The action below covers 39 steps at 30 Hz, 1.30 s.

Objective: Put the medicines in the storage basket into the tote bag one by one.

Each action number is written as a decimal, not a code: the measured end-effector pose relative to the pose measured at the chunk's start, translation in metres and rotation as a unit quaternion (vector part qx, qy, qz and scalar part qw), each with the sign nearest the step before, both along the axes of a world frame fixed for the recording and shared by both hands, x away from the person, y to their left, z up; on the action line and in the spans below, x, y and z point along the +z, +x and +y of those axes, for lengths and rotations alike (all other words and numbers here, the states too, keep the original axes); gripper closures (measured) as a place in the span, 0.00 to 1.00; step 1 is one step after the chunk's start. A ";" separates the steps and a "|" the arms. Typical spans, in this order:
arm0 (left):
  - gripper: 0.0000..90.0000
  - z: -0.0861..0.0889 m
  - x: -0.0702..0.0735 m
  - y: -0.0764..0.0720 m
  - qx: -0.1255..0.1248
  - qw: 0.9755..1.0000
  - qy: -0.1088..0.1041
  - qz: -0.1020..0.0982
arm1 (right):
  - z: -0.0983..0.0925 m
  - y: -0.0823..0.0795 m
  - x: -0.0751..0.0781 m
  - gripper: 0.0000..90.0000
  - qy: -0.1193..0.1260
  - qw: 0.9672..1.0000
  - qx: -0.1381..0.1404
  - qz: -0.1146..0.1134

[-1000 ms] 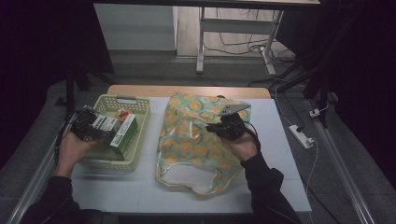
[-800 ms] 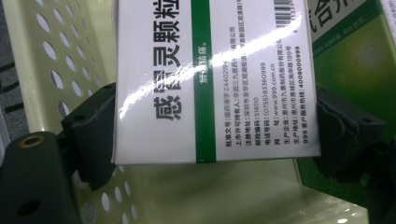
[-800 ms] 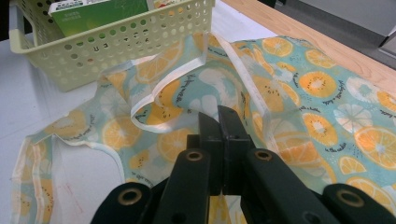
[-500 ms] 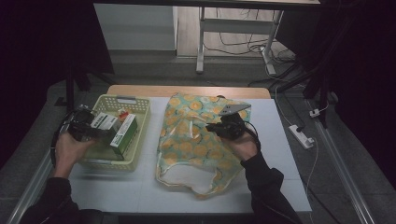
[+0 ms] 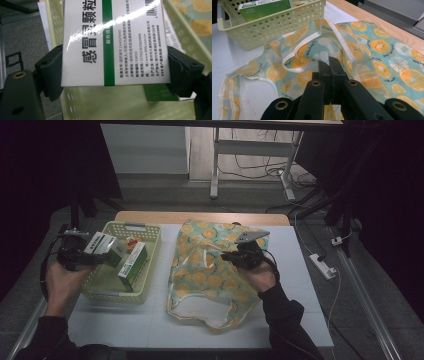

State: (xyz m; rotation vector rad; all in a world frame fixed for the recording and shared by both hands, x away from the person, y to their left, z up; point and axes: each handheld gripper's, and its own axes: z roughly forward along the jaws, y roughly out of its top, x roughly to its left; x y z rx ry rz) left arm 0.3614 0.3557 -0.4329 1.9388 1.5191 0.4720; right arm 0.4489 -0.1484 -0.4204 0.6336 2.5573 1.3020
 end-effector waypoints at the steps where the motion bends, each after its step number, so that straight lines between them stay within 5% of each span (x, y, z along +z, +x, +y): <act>1: 0.19 0.000 0.002 -0.002 0.000 1.000 -0.001 -0.004 | 0.000 0.000 0.000 0.99 0.000 1.000 0.000 0.000; 20: 0.19 -0.026 0.040 -0.029 -0.064 0.997 -0.025 -0.038 | 0.000 0.000 0.000 0.99 0.002 1.000 -0.002 -0.004; 32: 0.19 -0.060 0.044 -0.039 -0.129 0.991 -0.034 -0.033 | -0.001 0.000 0.001 0.99 0.002 1.000 -0.003 -0.005; 39: 0.19 -0.086 0.039 -0.044 -0.169 0.984 -0.043 -0.026 | -0.001 0.000 0.000 0.99 0.004 1.000 -0.004 -0.004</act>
